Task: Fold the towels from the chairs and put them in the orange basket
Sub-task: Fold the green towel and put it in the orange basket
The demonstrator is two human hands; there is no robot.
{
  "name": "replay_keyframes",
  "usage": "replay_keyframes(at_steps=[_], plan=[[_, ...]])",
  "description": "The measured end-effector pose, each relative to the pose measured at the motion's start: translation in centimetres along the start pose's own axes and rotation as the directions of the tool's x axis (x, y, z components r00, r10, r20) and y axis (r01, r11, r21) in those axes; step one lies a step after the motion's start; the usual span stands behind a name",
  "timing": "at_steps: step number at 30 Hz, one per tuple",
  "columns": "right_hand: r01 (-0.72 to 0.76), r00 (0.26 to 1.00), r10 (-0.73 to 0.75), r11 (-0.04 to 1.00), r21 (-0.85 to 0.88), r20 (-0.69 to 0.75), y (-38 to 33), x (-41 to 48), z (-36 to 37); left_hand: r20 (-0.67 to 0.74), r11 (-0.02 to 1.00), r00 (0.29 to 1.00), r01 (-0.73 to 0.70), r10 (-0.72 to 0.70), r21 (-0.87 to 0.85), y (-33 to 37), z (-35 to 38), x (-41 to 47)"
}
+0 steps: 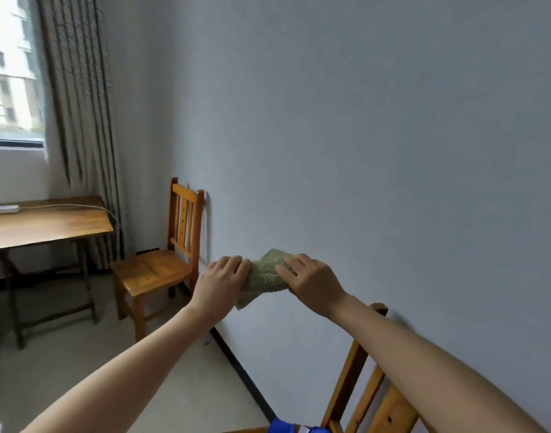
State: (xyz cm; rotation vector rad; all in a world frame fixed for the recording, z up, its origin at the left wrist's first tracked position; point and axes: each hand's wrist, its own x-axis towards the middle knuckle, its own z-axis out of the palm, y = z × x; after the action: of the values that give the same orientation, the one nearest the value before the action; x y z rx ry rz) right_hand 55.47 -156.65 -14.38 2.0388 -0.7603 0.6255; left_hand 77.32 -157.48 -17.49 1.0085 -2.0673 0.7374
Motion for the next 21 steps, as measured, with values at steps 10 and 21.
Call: replay_keyframes(at_steps=[10, 21], plan=[[0.278, 0.958, -0.232, 0.899, 0.339, -0.171, -12.7, -1.9, -1.3, 0.181, 0.929, 0.929, 0.273, -0.322, 0.251, 5.5, -11.0, -15.5], [0.484, 0.868, -0.304, 0.694, 0.533, -0.392, -30.1, 9.6, -6.6, 0.046, 0.653, 0.826, 0.408, -0.562, 0.638, 2.3, -28.8, -26.4]])
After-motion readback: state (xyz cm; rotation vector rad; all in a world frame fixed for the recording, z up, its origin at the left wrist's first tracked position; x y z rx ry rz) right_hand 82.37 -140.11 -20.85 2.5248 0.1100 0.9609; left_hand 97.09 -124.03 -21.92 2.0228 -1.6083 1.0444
